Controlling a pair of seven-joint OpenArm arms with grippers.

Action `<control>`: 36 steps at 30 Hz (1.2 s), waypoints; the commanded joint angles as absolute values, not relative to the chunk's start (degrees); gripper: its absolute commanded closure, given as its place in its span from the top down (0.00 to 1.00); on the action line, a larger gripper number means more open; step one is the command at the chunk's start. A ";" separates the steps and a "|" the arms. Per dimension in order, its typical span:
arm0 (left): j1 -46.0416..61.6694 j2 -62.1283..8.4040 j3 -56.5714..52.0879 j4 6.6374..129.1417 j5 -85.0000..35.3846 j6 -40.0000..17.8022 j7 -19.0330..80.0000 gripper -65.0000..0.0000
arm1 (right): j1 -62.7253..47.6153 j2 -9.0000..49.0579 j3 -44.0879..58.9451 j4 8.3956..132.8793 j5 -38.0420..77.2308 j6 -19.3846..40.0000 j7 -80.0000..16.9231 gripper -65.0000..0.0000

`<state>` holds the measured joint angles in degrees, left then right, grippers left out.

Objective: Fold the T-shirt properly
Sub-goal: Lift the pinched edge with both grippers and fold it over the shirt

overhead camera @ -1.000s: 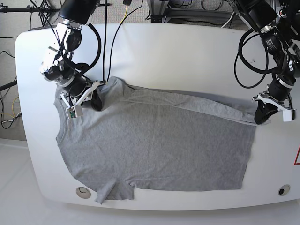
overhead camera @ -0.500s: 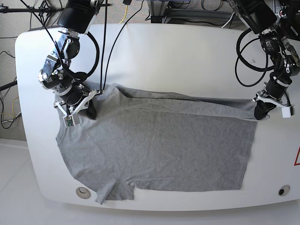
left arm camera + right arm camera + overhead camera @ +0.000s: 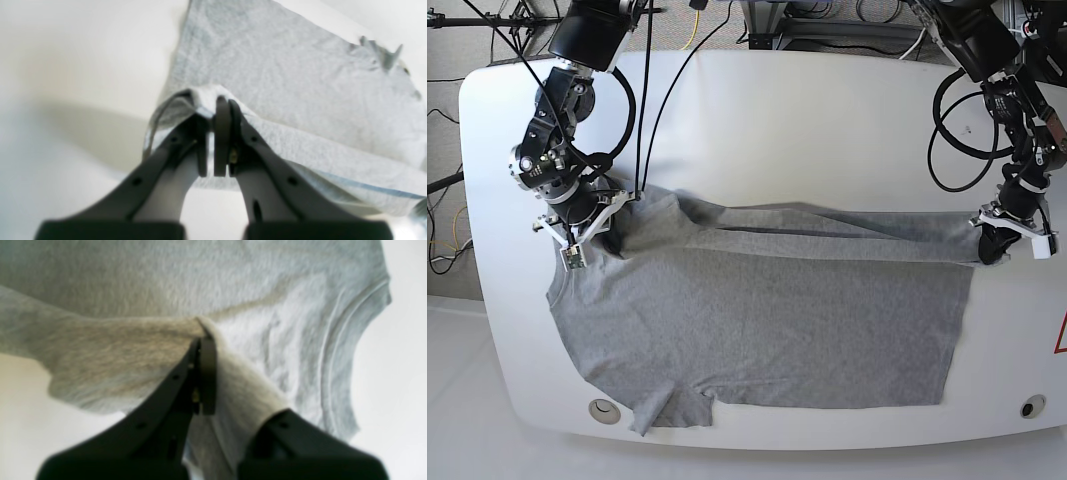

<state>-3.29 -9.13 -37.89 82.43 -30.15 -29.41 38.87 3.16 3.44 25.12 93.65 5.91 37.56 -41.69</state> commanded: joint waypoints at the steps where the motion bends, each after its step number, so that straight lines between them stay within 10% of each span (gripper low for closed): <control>1: -4.53 -10.07 -35.03 83.47 -30.73 -29.67 35.74 0.00 | 4.53 3.74 25.19 94.55 5.85 37.32 -37.41 0.00; 36: -6.73 -12.18 -28.88 77.41 -30.46 -29.49 29.49 0.00 | 10.33 4.26 17.36 86.64 -5.05 37.76 -30.29 0.00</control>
<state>-5.26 -10.68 -28.73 77.62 -29.21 -29.17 33.45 8.93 3.81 17.19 87.37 -4.05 38.17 -33.78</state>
